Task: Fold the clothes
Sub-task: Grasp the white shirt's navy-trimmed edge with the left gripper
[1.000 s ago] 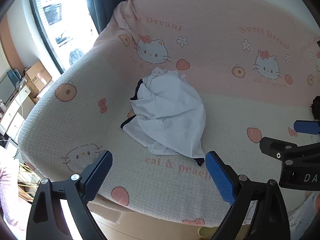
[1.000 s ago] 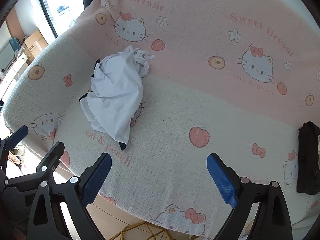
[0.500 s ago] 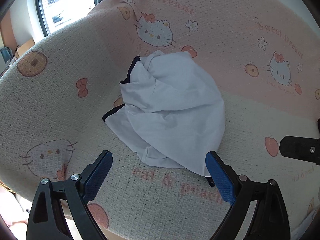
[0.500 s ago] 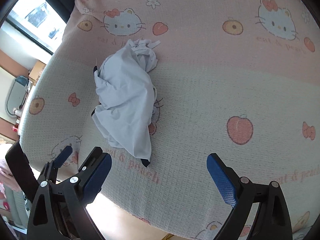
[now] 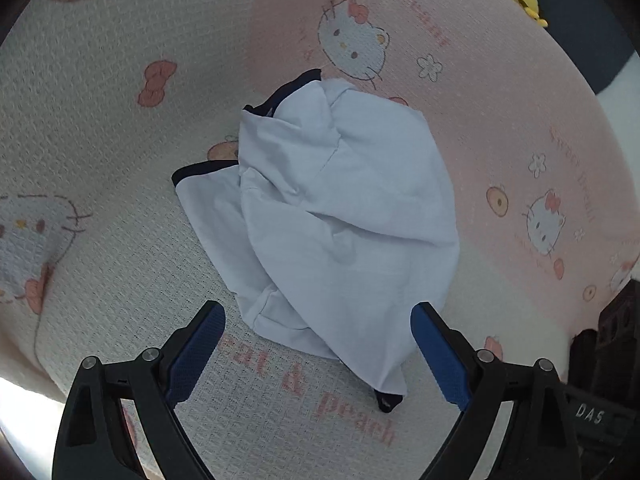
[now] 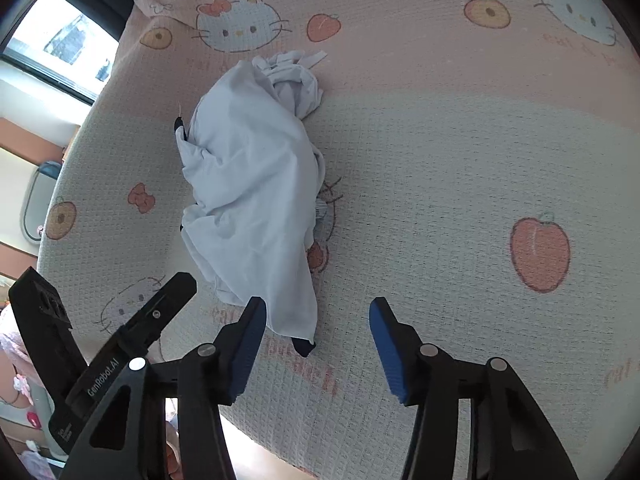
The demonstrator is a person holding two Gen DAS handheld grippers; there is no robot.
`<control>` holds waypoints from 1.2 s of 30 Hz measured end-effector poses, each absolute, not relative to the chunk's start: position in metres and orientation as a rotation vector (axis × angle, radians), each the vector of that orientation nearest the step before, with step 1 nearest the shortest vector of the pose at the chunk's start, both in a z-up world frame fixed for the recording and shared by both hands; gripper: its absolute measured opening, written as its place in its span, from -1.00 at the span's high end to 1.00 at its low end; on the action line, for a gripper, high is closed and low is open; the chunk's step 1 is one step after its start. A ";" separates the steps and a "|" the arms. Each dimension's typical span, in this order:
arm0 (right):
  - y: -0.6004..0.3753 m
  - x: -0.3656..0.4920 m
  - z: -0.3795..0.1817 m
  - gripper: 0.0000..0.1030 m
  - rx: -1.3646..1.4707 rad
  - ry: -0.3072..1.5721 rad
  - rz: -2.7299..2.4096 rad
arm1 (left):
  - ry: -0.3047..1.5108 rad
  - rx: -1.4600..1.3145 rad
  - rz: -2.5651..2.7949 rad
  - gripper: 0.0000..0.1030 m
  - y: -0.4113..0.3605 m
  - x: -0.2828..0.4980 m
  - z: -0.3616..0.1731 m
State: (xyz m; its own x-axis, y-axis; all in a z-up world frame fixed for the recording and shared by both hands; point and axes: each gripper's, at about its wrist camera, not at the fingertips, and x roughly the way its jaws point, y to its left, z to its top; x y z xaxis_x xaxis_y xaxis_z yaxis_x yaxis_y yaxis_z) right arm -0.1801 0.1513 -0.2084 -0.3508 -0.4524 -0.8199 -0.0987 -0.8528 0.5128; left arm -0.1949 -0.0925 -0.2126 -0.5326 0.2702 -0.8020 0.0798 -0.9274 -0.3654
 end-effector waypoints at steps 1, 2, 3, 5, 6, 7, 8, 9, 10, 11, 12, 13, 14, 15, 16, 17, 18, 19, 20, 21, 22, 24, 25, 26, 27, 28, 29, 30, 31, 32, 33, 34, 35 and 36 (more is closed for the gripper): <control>0.149 -0.182 -0.212 -0.03 1.635 -0.741 -2.283 | -0.597 -1.461 2.585 -0.84 -0.095 -0.197 -0.216; 0.149 -0.185 -0.215 -0.03 1.631 -0.762 -2.268 | -0.648 -1.462 2.568 -0.83 -0.097 -0.199 -0.219; 0.148 -0.187 -0.218 -0.03 1.628 -0.783 -2.252 | -0.702 -1.467 2.547 -0.83 -0.099 -0.201 -0.223; 0.147 -0.192 -0.225 -0.04 1.621 -0.826 -2.220 | -0.815 -1.475 2.500 -0.68 -0.104 -0.204 -0.232; 0.147 -0.195 -0.227 -0.04 1.621 -0.842 -2.214 | -0.882 -1.485 2.473 -0.67 -0.106 -0.205 -0.237; 0.147 -0.199 -0.230 -0.04 1.621 -0.858 -2.209 | -0.938 -1.500 2.451 -0.66 -0.108 -0.205 -0.243; 0.148 -0.202 -0.232 -0.04 1.621 -0.874 -2.204 | -0.993 -1.515 2.427 -0.64 -0.110 -0.206 -0.248; 0.148 -0.205 -0.234 -0.04 1.621 -0.890 -2.198 | -1.039 -1.530 2.405 -0.58 -0.112 -0.207 -0.254; 0.149 -0.209 -0.237 -0.04 1.621 -0.906 -2.193 | -1.058 -1.542 2.392 -0.42 -0.111 -0.208 -0.258; 0.149 -0.212 -0.239 -0.05 1.621 -0.922 -2.188 | -1.065 -1.546 2.392 -0.38 -0.111 -0.209 -0.261; 0.149 -0.215 -0.241 -0.05 1.621 -0.938 -2.182 | -1.071 -1.550 2.391 -0.38 -0.110 -0.210 -0.264; 0.150 -0.219 -0.244 -0.05 1.620 -0.953 -2.177 | -1.071 -1.550 2.395 -0.38 -0.109 -0.210 -0.266; 0.150 -0.222 -0.245 -0.05 1.620 -0.960 -2.179 | -1.053 -1.539 2.409 -0.38 -0.106 -0.210 -0.266; 0.150 -0.225 -0.246 -0.05 1.615 -0.970 -2.182 | -1.036 -1.527 2.423 -0.38 -0.104 -0.210 -0.265; 0.149 -0.227 -0.246 -0.05 1.607 -0.983 -2.177 | -1.018 -1.516 2.437 -0.38 -0.101 -0.209 -0.265; 0.148 -0.229 -0.248 -0.05 1.608 -0.992 -2.160 | -1.000 -1.505 2.449 -0.38 -0.099 -0.209 -0.265; 0.147 -0.232 -0.250 -0.05 1.611 -1.000 -2.141 | -0.982 -1.495 2.459 -0.38 -0.096 -0.207 -0.265; 0.146 -0.232 -0.253 -0.05 1.616 -1.014 -2.129 | -0.970 -1.485 2.466 -0.38 -0.094 -0.206 -0.264; 0.146 -0.233 -0.255 -0.05 1.621 -1.029 -2.119 | -0.970 -1.476 2.465 -0.41 -0.093 -0.204 -0.264; 0.145 -0.233 -0.258 -0.05 1.621 -1.053 -2.107 | -0.983 -1.468 2.460 -0.42 -0.092 -0.203 -0.264; 0.144 -0.234 -0.261 -0.05 1.620 -1.078 -2.094 | -1.027 -1.462 2.444 -0.43 -0.095 -0.201 -0.265; 0.142 -0.236 -0.268 -0.05 1.625 -1.126 -2.051 | -1.114 -1.448 2.411 -0.43 -0.099 -0.199 -0.266; 0.141 -0.237 -0.271 -0.05 1.623 -1.146 -2.026 | -1.159 -1.442 2.390 -0.44 -0.102 -0.198 -0.267; 0.139 -0.238 -0.274 -0.05 1.625 -1.170 -2.005 | -1.204 -1.441 2.362 -0.44 -0.104 -0.198 -0.268; 0.138 -0.239 -0.278 -0.05 1.626 -1.195 -1.985 | -1.241 -1.443 2.337 -0.44 -0.107 -0.198 -0.269; 0.137 -0.240 -0.280 -0.05 1.632 -1.221 -1.971 | -1.277 -1.444 2.311 -0.44 -0.109 -0.197 -0.270; 0.136 -0.241 -0.282 -0.05 1.621 -1.247 -1.966 | -1.309 -1.447 2.287 -0.44 -0.111 -0.197 -0.271; 0.135 -0.242 -0.281 -0.02 1.617 -1.252 -1.972 | -1.328 -1.453 2.271 -0.44 -0.111 -0.197 -0.271; 0.133 -0.243 -0.280 0.04 1.614 -1.254 -1.980 | -1.341 -1.461 2.260 -0.44 -0.111 -0.197 -0.271; 0.132 -0.244 -0.279 0.29 1.611 -1.255 -1.988 | -1.355 -1.470 2.254 -0.44 -0.110 -0.197 -0.270; 0.130 -0.246 -0.278 0.48 1.608 -1.257 -1.996 | -1.369 -1.478 2.253 -0.44 -0.108 -0.196 -0.270; 0.128 -0.247 -0.276 0.57 1.605 -1.259 -2.004 | -1.380 -1.487 2.257 -0.44 -0.106 -0.196 -0.268; 0.126 -0.247 -0.272 0.67 1.605 -1.235 -2.032 | -1.380 -1.495 2.265 -0.44 -0.103 -0.195 -0.266; 0.123 -0.248 -0.268 0.71 1.606 -1.207 -2.063 | -1.375 -1.504 2.273 -0.44 -0.100 -0.194 -0.264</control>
